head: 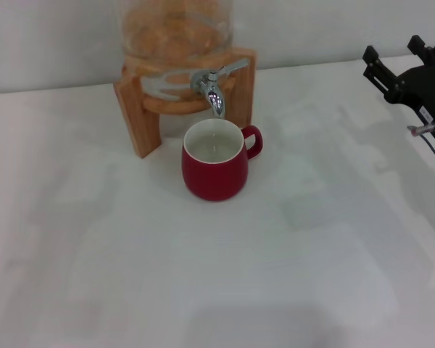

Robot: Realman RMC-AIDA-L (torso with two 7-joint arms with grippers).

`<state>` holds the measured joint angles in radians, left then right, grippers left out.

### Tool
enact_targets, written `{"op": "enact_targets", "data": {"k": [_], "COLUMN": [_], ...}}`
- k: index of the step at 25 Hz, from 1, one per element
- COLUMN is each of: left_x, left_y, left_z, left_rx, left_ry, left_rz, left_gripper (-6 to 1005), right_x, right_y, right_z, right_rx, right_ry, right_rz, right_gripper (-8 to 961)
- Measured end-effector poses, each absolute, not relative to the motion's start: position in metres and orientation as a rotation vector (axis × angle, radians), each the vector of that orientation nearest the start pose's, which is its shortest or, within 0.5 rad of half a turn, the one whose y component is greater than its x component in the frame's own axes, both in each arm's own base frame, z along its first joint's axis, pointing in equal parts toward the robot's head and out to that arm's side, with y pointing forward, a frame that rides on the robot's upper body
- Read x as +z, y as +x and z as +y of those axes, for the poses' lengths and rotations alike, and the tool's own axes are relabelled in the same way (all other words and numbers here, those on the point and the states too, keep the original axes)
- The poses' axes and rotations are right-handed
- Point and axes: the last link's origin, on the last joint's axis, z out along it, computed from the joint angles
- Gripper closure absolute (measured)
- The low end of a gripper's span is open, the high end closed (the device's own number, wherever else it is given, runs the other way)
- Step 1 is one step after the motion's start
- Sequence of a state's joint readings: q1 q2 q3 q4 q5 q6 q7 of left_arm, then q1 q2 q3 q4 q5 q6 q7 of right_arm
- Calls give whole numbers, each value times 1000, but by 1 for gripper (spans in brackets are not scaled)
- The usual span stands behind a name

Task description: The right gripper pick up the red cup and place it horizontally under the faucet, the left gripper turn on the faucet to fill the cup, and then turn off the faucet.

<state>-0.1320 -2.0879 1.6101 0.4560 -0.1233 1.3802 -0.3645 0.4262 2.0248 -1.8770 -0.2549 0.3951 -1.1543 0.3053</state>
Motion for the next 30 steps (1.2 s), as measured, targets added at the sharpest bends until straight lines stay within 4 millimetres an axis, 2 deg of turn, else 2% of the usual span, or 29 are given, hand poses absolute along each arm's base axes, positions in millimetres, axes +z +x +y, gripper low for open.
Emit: {"op": "enact_targets", "data": {"k": [9,12,18,30], "left_x": [55,58,62,59], "left_y": [-325,-322,-323,-328], "left_z": [287,291,296,292], "left_rx": [-1037,-1049,-1048,-1006], "left_ry": [-1300,-1284,-1256,-1252], "left_rz": [-413,-407,-412,-419], "left_gripper": [238,238,238,238], "right_x": [38,48,56,54], "right_y": [316,323,330,333], "right_z": [362,363,365,365], "right_rx": [855,851,835,820], "right_ry": [-1503,-1440,-1393,-1395], "right_rz": [505,522,546,562], "right_gripper": [110,110,110,110]}}
